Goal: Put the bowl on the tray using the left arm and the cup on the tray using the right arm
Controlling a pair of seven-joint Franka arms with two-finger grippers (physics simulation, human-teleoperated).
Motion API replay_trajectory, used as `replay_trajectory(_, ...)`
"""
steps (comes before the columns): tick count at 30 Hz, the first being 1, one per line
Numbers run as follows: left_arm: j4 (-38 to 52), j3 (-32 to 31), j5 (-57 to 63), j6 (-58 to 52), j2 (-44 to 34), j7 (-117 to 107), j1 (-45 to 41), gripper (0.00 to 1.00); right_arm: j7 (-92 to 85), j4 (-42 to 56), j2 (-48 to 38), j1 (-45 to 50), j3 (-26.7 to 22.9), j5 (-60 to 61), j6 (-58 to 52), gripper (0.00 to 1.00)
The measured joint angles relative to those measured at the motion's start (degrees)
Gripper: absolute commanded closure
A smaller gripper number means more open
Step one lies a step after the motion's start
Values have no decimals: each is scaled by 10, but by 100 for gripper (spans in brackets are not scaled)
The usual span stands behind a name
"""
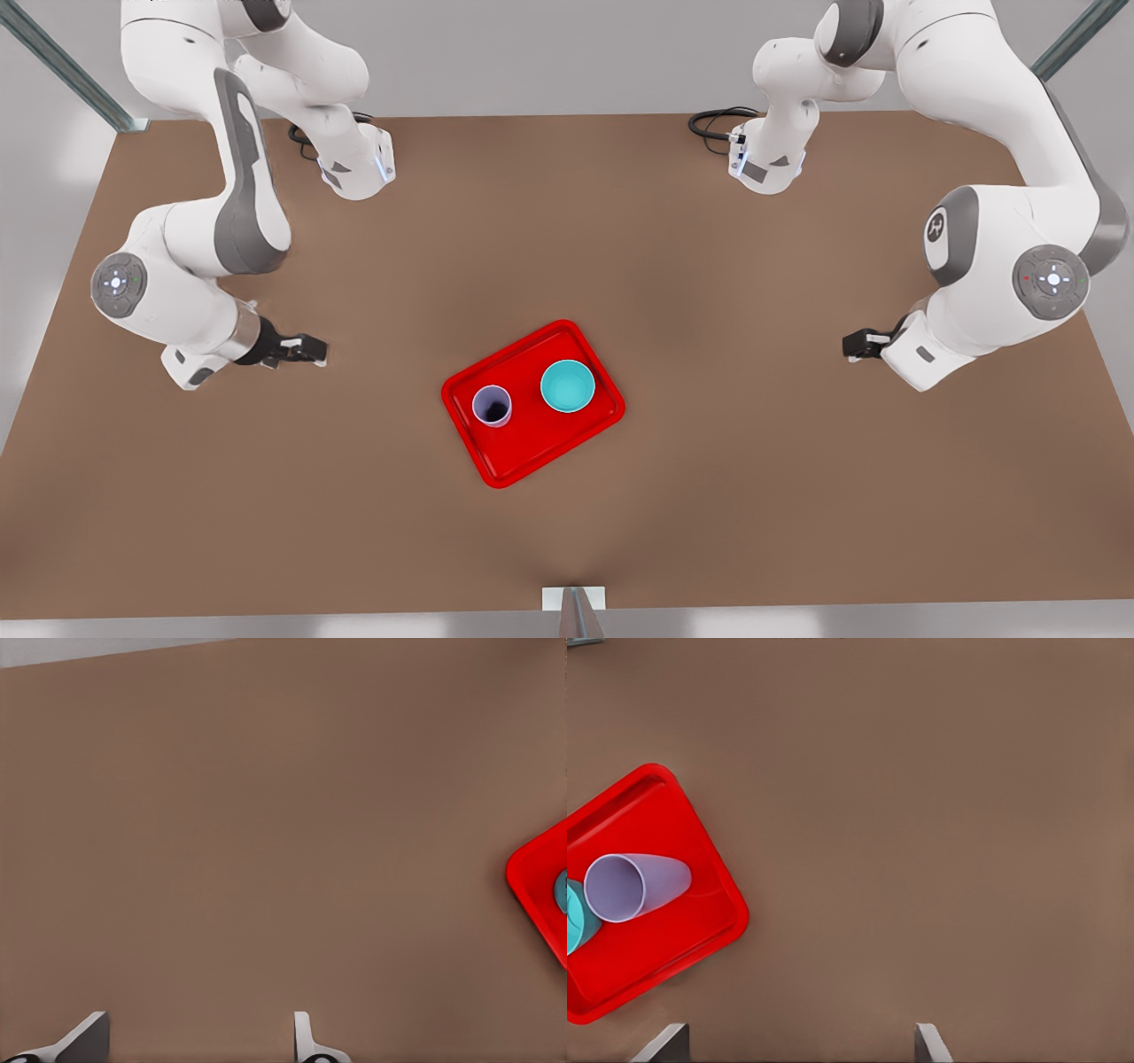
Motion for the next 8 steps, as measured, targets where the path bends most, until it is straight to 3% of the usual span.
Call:
replay_trajectory(5,-1,0,0,-1,0,-1,0,0,-2,57,-13,-38,-18,-1,-121,0)
replay_trajectory(8,-1,0,1,-4,0,0,0,0,2,99,-14,-26,-14,-82,-150,0)
